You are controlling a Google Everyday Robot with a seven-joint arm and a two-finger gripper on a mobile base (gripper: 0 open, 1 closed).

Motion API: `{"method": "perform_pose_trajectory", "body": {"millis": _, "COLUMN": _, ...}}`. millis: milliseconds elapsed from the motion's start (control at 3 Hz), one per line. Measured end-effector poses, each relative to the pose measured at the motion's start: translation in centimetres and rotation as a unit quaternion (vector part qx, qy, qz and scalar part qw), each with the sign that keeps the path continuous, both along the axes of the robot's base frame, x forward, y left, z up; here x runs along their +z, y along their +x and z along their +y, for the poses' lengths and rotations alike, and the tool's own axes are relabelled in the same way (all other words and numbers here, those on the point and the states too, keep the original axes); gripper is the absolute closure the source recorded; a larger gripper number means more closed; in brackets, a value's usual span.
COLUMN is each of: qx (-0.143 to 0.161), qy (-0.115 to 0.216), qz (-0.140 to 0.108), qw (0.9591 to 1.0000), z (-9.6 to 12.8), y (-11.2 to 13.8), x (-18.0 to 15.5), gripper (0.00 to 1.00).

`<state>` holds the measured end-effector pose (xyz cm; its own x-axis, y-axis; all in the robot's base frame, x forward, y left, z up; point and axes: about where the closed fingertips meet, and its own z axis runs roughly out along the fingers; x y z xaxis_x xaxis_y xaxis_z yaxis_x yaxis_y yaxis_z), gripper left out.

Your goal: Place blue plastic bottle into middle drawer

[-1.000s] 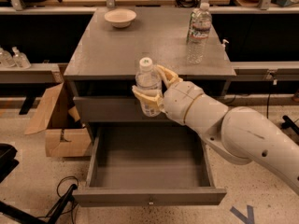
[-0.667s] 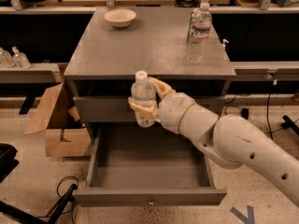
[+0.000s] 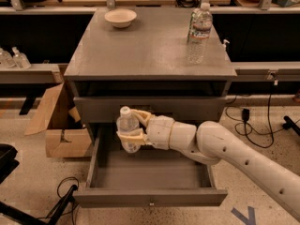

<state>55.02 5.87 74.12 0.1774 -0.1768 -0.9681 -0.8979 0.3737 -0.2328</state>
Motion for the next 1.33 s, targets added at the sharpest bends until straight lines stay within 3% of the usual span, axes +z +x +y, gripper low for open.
{"method": "perform_pose_trajectory", "body": {"millis": 333, "qx": 0.071, "qy": -0.001, "qz": -0.004, "qw": 0.9975, "z": 1.3, "y": 0.5, "x": -3.4, "gripper": 1.00}}
{"method": "perform_pose_trajectory", "body": {"millis": 667, "qx": 0.125, "qy": 0.008, "qz": 0.010, "qw": 0.9921, "z": 2.8, "y": 2.5, "x": -9.2, "gripper": 1.00}}
{"method": "perform_pose_trajectory", "body": {"millis": 1000, "qx": 0.138, "qy": 0.019, "qz": 0.022, "qw": 0.9900, "z": 4.0, "y": 3.5, "x": -13.0, "gripper": 1.00}}
{"method": "perform_pose_trajectory", "body": {"millis": 1333, "qx": 0.125, "qy": 0.020, "qz": 0.020, "qw": 0.9918, "z": 4.3, "y": 4.0, "x": -16.4, "gripper": 1.00}}
